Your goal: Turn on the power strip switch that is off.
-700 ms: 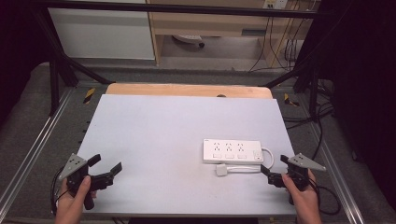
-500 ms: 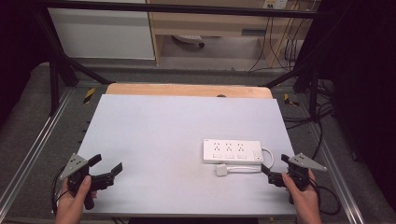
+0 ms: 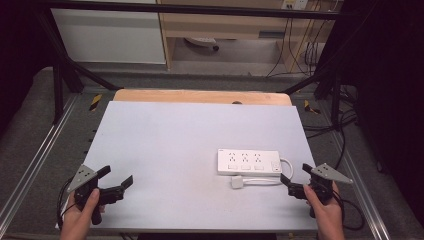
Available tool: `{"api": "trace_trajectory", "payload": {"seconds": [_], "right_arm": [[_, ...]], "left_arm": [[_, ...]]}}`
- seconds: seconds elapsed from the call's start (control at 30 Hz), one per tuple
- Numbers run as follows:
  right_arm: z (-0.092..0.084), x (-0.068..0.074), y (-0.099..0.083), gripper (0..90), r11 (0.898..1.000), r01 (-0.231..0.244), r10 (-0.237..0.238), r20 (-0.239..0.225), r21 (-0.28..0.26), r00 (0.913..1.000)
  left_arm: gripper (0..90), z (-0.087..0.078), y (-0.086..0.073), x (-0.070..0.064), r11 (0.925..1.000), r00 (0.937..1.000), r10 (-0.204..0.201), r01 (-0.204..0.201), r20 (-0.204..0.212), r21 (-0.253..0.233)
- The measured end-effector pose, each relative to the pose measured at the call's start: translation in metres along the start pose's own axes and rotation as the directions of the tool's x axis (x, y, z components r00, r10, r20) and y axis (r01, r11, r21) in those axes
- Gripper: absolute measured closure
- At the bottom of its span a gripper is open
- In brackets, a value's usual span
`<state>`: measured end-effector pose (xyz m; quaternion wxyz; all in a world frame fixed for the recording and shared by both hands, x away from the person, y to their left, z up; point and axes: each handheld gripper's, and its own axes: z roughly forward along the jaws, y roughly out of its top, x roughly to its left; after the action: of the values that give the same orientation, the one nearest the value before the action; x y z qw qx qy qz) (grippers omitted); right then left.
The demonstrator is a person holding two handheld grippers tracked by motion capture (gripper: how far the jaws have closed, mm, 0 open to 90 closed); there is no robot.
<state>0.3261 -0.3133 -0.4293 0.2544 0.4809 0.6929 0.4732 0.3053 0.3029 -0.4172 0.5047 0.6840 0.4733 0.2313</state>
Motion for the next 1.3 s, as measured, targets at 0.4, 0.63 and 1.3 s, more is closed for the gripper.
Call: {"api": "trace_trajectory", "payload": {"seconds": [0.4, 0.63, 1.3], "right_arm": [[-0.003, 0.005, 0.008, 2.8, 1.000, -0.016, 0.016, -0.022, -0.003, 0.9996], [-0.003, 0.006, 0.011, 2.6, 0.999, -0.030, 0.029, -0.036, -0.012, 0.9989], [-0.006, 0.004, 0.021, 4.2, 0.995, -0.043, 0.040, -0.028, -0.087, 0.9988]], "left_arm": [[5.5, 0.001, -0.001, 0.000, 0.9999, 0.9999, 0.009, -0.009, 0.005, 0.010], [5.5, 0.001, -0.001, -0.001, 0.9998, 0.9998, 0.017, -0.017, 0.005, 0.012], [5.5, 0.003, -0.002, -0.001, 0.9994, 0.9997, 0.022, -0.023, 0.010, 0.024]]}}
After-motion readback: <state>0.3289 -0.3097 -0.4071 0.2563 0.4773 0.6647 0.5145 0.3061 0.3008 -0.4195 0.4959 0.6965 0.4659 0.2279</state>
